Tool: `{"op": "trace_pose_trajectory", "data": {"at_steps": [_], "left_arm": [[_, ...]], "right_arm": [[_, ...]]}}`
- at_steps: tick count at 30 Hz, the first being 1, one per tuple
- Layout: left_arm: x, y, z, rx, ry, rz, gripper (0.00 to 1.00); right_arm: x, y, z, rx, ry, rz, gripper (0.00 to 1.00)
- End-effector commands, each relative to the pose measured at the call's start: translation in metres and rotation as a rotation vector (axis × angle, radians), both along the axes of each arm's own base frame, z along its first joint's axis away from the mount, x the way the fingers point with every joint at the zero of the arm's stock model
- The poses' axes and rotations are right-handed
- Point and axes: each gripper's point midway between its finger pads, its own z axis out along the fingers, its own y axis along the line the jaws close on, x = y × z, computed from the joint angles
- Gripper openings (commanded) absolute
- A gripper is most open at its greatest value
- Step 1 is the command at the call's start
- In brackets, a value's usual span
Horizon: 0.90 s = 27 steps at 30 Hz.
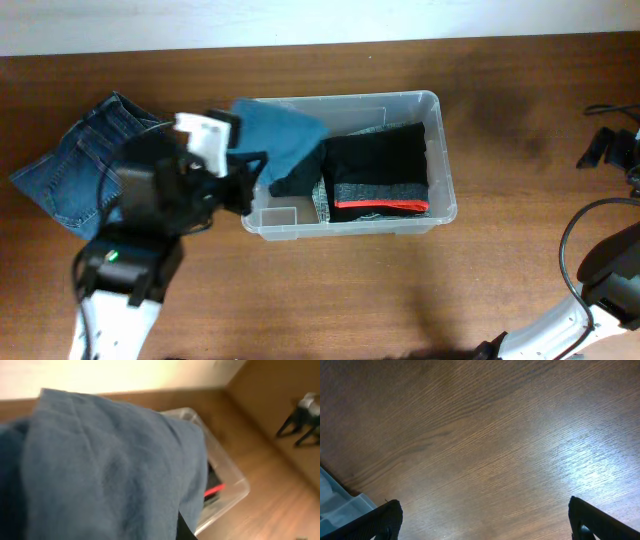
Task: Pack container
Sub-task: 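Lift the blue denim item and carry it into the bin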
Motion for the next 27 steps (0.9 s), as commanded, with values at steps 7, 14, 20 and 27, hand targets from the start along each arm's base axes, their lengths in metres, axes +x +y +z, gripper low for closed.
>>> {"op": "trace_pose_trajectory", "data": {"at_steps": [7,14,20,27], "left_arm": [[0.036,0.004,-0.103,0.390,0.183,0.130,0.01],[0.031,0.011,-0.149,0.481,0.329,0.123,0.01],[0.018,0.006,-0.166,0.479,0.415,0.073,0.01],[0.001,-0.016,-0.169,0.488,0.434,-0.009,0.01]], "right_arm": [[0.000,0.001,0.002,0.000,-0.008,0.000,0.98],[0.000,0.001,0.002,0.000,-0.008,0.000,0.98],[0.000,0.001,0.002,0.000,-0.008,0.000,0.98],[0.000,0.001,0.002,0.000,-0.008,0.000,0.98]]}}
